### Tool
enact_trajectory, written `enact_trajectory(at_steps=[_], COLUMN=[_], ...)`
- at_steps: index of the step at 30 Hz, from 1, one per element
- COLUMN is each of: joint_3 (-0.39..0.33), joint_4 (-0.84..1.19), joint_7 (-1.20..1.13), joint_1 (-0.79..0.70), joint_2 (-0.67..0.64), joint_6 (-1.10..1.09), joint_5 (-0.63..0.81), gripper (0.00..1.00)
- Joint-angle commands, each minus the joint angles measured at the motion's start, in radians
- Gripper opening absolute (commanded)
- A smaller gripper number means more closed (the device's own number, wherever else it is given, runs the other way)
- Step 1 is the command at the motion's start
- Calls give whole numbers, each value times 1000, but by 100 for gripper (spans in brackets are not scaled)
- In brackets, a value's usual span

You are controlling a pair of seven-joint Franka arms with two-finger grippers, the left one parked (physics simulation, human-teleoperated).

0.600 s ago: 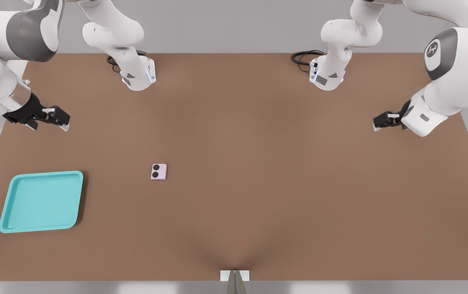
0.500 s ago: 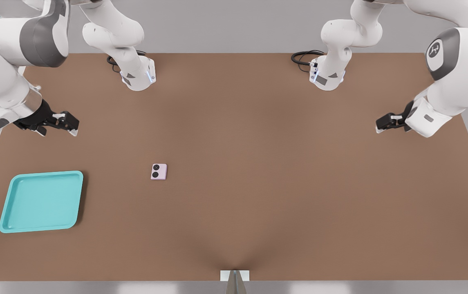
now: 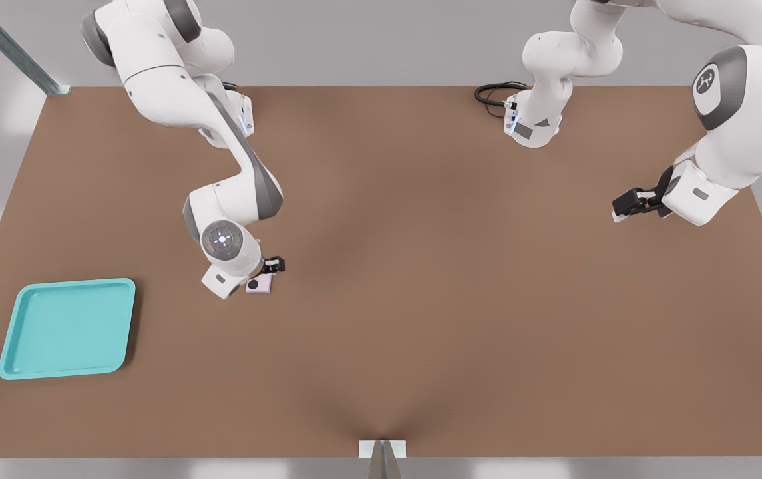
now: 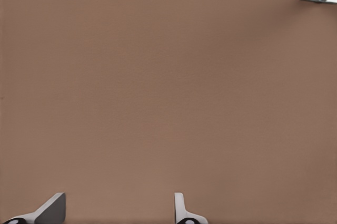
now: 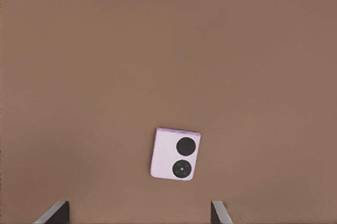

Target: Keep left arm still and place phone on the tray with right arm

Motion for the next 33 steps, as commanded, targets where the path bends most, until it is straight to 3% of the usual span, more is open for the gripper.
enact_trajectory(at_steps=[1, 21, 23, 33], joint_3=[6, 40, 47, 66], joint_4=[-30, -196, -196, -252], joint_7=[394, 405, 253, 152], joint_1=[-6, -94, -100, -126], joint_2=[-3, 54, 52, 61], joint_6=[192, 347, 338, 343], joint_5=[0, 3, 2, -29], gripper=[100, 100, 100, 100])
